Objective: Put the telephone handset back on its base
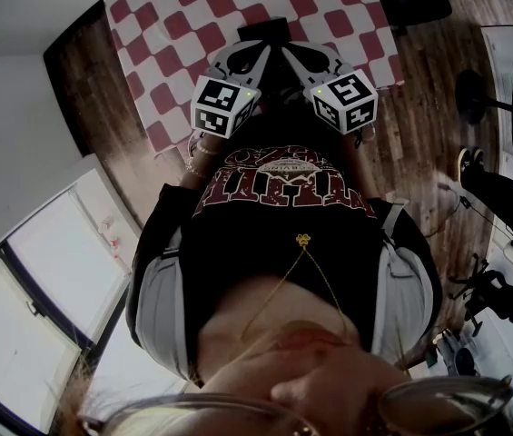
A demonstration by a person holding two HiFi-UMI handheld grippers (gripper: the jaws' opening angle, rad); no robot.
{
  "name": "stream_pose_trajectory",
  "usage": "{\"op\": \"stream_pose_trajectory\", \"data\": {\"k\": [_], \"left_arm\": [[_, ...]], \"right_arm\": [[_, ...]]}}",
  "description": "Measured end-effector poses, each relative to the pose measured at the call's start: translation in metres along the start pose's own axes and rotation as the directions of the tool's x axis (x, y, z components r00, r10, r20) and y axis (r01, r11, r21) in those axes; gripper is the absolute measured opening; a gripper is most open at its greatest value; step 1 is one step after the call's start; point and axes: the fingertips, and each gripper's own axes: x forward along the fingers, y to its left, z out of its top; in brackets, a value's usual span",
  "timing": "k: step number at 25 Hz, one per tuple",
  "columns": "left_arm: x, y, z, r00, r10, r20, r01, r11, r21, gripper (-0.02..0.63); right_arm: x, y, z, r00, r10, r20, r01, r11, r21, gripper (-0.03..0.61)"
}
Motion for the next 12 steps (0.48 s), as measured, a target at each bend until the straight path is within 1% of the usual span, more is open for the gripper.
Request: {"op": "stream_pose_trajectory", "data": {"k": [12], "left_arm": [[0.0016, -0.0010, -0.0006, 1.000, -0.011, -0.008, 0.011, 1.000, 0.000, 0.011]], "right_arm": [[0.0010, 0.0012, -0.0009, 1.000, 0.001, -0.011, -0.002, 1.000, -0.009, 0.020]]}}
